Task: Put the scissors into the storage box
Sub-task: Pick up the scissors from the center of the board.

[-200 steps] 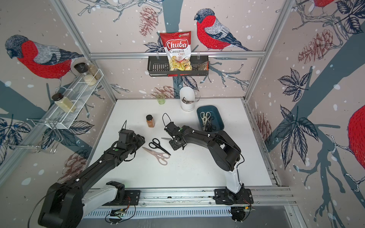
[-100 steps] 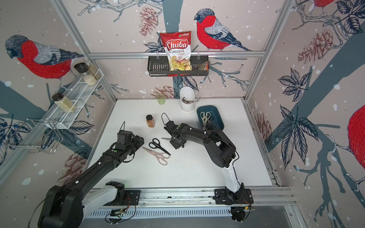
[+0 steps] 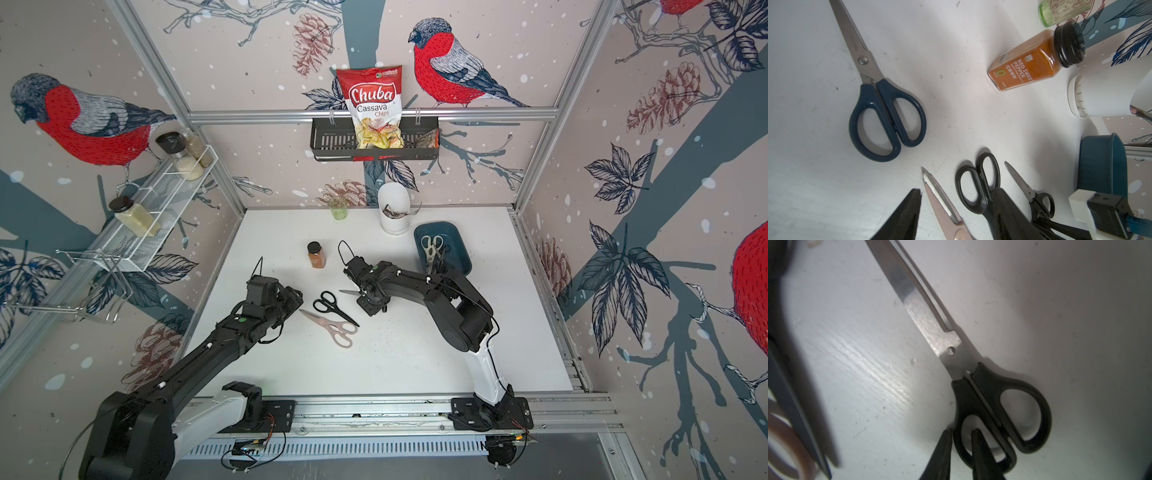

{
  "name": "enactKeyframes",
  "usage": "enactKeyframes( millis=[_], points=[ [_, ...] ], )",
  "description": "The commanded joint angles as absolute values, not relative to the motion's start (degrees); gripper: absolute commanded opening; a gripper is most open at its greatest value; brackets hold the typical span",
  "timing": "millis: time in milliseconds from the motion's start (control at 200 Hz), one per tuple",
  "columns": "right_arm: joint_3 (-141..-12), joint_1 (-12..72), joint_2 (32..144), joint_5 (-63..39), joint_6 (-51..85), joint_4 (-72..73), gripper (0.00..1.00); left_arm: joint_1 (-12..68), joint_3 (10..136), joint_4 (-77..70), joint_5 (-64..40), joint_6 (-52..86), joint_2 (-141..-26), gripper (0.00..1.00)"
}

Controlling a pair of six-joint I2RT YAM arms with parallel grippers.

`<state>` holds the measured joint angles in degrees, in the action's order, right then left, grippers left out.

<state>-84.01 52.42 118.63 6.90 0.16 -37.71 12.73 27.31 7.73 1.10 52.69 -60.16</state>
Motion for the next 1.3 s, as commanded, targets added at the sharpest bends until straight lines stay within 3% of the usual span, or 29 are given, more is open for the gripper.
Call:
enactKeyframes(
  millis=[0, 455, 725, 1035, 1296],
  points=[
    [-83.37, 52.47, 119.22, 6.35, -0.63, -38.41, 0.19, 12.45, 27.13, 6.50, 1.05, 53.20, -59.94, 0.60],
    [-82.15, 52.47, 116.76, 5.78, -1.24, -36.40, 0.00, 12.20, 27.07, 7.29, 1.86, 53.18, -58.60, 0.60],
    [-77.83, 49.14, 105.81, 9.71, 3.15, -28.64, 0.00, 12.20, 27.32, 6.21, 0.46, 52.16, -59.17, 0.60],
    [-75.02, 32.47, 95.27, 5.81, 14.07, -22.49, 0.00, 12.29, 29.66, 4.41, -5.03, 50.05, -64.74, 0.60],
    [-78.84, 16.99, 99.56, -1.12, 18.46, -23.65, 0.00, 12.30, 29.78, 4.08, -6.61, 50.10, -66.48, 0.60]
  ],
)
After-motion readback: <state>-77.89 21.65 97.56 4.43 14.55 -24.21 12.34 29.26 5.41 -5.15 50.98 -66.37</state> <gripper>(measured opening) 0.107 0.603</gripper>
